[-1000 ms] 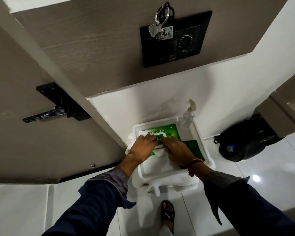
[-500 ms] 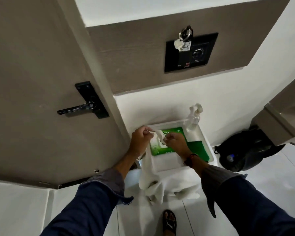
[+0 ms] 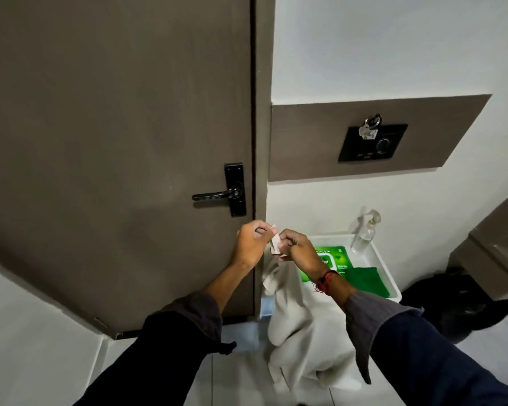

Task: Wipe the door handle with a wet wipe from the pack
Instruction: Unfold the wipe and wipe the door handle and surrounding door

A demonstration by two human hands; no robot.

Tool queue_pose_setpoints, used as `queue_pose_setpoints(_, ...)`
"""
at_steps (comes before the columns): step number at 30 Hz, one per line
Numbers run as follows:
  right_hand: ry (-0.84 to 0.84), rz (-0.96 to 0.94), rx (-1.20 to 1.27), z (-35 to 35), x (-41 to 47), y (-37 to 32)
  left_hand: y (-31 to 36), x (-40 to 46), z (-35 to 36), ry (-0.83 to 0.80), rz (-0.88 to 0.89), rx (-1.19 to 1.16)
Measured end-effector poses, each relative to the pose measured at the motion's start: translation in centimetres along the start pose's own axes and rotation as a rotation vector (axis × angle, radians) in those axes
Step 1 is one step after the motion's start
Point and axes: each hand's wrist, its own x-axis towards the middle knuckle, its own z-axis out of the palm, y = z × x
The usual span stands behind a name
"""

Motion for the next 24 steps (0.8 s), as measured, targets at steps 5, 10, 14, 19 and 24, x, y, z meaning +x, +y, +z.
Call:
queue_pose_setpoints(5, 0.06, -0.093, 0.061, 2.5, -0.8, -3.4, 1.4, -1.1, -3.9, 0.05, 0.023, -0.012)
queue_pose_setpoints(10, 0.064, -0.105, 0.143, 4.0, -0.6, -6.3, 2.2, -1.3, -6.3, 0.038, 0.11, 0.073)
queue_pose_setpoints(14, 0.068, -0.075, 0.117, 4.9, -0.3, -7.4, 2.5, -0.9, -7.9, -0.004, 0.126, 0.074)
queue_pose_setpoints(19, 0.077, -0.047, 0.156, 5.3, 0.1, -8.4, 2.9, -0.4, -9.9, -0.063, 0.089, -0.053)
queue_pose_setpoints(24, 0.094, -0.015, 0.214, 4.3, 1.1, -8.8, 3.1, 1.3, -11.7, 0.118, 0.023, 0.034)
